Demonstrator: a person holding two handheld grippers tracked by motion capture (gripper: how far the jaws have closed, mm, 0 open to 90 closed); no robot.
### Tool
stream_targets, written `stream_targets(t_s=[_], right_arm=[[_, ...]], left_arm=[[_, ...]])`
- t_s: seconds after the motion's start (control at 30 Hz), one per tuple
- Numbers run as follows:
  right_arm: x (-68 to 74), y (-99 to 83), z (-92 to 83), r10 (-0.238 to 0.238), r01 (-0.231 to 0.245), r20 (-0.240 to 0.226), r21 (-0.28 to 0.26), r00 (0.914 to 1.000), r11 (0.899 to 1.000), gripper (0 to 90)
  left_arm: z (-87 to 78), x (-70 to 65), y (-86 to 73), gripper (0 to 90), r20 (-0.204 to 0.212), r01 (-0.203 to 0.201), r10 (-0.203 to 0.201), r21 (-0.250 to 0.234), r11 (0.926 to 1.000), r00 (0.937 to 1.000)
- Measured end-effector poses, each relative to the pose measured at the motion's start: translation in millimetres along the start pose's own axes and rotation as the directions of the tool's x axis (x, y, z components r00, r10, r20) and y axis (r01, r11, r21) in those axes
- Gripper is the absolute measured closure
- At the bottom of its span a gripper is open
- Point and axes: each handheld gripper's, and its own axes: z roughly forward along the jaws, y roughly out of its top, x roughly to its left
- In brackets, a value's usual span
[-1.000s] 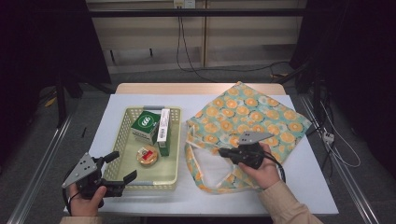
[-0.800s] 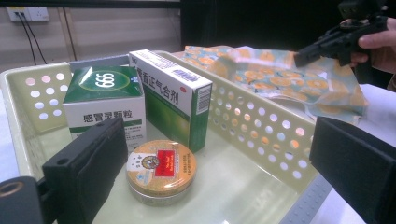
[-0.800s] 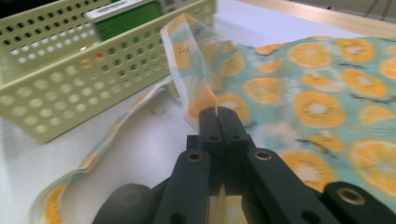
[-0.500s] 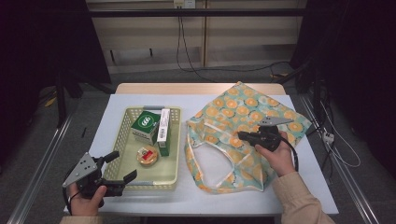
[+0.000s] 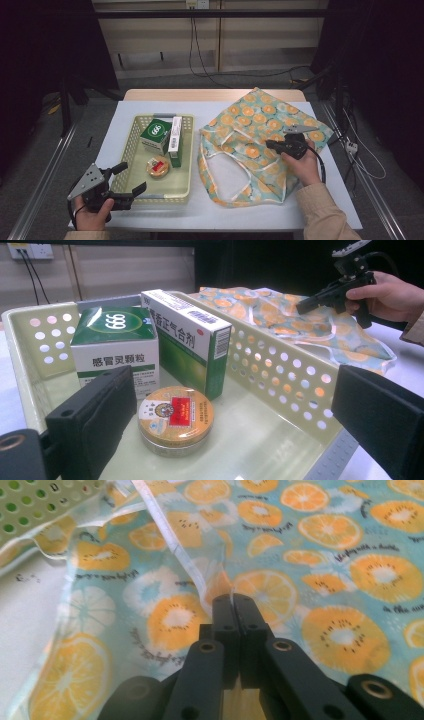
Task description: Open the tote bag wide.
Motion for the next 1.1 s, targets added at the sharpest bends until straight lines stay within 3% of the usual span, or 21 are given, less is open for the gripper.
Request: stream_targets(t_s=[0.07,0.1,0.17,0.27,0.37,0.5,0.57,0.7,0.8,0.87,1.0,1.1], right_arm=[[-1.1,-3.1,1.9,0.013,-0.013,0.004,0.020,0.9999,1.000,79.6],[-0.3,-4.0,3.6,0.001,-0.001,0.017,0.034,0.9999,0.999,71.4],[4.7,-3.8,4.6,-0.023,0.020,0.043,0.053,0.9988,0.998,66.5],[16.3,2.1,2.0,-0.057,0.055,0.056,0.037,0.9968,0.998,54.5],[29.3,9.6,-2.5,-0.083,0.083,0.056,0.007,0.9950,0.997,48.2],[50.4,14.5,-1.7,-0.131,0.131,-0.017,-0.002,0.9912,0.991,49.8],[60.9,13.8,3.3,-0.135,0.135,-0.072,0.003,0.9883,0.991,52.5],[78.2,10.1,16.3,-0.130,0.135,-0.131,0.027,0.9828,0.990,60.4],[85.9,5.8,25.6,-0.152,0.162,-0.138,0.065,0.9788,0.985,64.3],[87.1,2.8,31.1,-0.161,0.172,-0.112,0.090,0.9805,0.981,65.4],[79.3,-1.5,36.4,-0.100,0.109,-0.089,0.103,0.9910,0.989,76.3],[76.7,-2.7,37.4,-0.108,0.119,-0.095,0.122,0.9896,0.985,81.2]], left_arm=[[0.1,-0.4,0.1,4.2,0.000,0.002,-0.002,0.002,1.0000,1.0000],[0.2,-0.2,0.3,4.2,0.001,-0.001,0.001,0.003,1.0000,1.0000],[0.3,-0.3,0.4,4.2,0.000,-0.002,0.002,0.002,1.0000,1.0000],[0.3,-0.4,0.6,4.2,0.001,-0.001,0.001,0.002,1.0000,1.0000],[-0.2,-0.4,1.0,4.2,0.002,-0.004,0.004,0.001,1.0000,1.0000],[-0.5,-1.1,1.3,4.2,0.005,-0.001,0.001,-0.003,1.0000,1.0000],[-0.4,-1.0,1.5,4.2,0.007,-0.003,0.003,-0.003,1.0000,1.0000],[-0.6,-0.8,1.6,4.2,0.006,-0.003,0.003,-0.004,1.0000,1.0000],[-0.9,-0.4,1.6,4.2,0.006,-0.006,0.006,-0.003,1.0000,1.0000],[-0.8,-0.5,1.4,4.2,0.005,-0.003,0.003,-0.002,1.0000,1.0000],[-0.6,-0.7,1.6,4.2,0.007,-0.004,0.004,-0.002,1.0000,1.0000],[-0.3,-0.2,1.2,4.2,0.008,-0.006,0.006,-0.002,1.0000,1.0000]])
